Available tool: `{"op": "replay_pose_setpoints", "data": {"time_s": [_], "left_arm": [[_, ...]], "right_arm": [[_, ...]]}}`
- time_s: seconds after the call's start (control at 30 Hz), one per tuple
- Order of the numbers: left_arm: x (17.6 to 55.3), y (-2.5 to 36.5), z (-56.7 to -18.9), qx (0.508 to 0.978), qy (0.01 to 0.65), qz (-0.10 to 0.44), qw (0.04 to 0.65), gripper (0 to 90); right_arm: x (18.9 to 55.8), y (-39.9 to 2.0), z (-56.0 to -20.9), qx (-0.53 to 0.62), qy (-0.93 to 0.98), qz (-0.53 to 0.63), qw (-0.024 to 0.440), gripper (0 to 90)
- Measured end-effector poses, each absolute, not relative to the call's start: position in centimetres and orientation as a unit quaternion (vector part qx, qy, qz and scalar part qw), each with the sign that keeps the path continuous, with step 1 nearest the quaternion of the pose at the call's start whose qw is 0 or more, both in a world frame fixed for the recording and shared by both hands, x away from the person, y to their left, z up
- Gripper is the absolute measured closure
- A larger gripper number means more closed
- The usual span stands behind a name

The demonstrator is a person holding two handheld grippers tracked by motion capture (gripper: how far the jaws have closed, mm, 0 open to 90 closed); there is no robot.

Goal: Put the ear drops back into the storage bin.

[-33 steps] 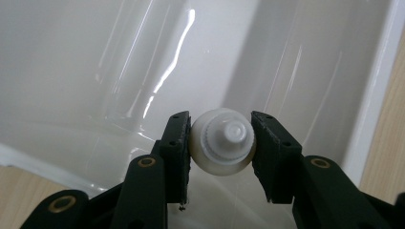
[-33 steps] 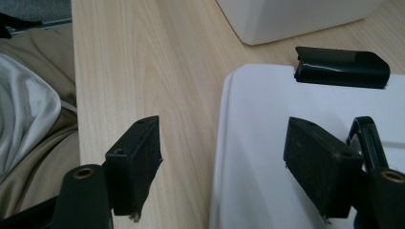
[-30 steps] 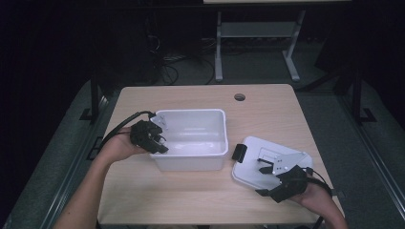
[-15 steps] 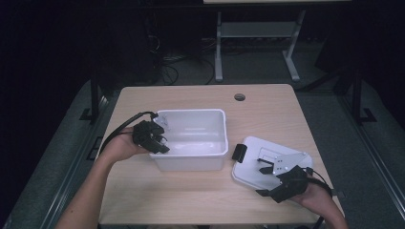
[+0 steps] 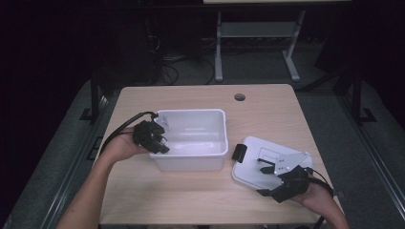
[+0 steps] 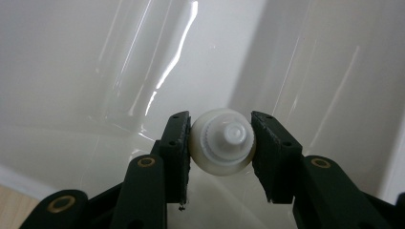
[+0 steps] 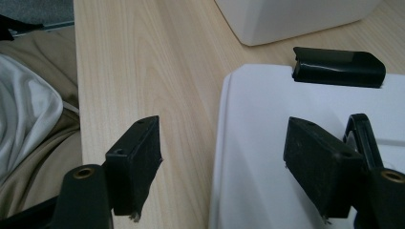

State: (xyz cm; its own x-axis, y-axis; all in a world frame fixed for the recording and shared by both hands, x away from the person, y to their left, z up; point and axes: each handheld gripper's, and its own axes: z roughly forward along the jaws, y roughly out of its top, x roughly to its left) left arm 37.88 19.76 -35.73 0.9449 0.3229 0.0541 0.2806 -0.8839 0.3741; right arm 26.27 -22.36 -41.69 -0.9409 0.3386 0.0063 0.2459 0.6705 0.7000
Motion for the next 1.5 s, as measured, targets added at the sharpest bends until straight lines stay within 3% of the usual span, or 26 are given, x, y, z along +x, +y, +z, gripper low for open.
{"op": "replay_pose_setpoints", "data": {"time_s": [0.63,1.5], "left_arm": [[37.8,19.8,-35.4,0.967,0.159,0.058,0.191,61.5],[36.3,21.2,-32.1,0.960,0.161,0.072,0.215,59.4]], "right_arm": [[26.3,-22.3,-41.7,0.159,0.912,0.373,0.064,28.0],[26.3,-22.3,-41.5,0.160,0.912,0.373,0.065,28.0]]}}
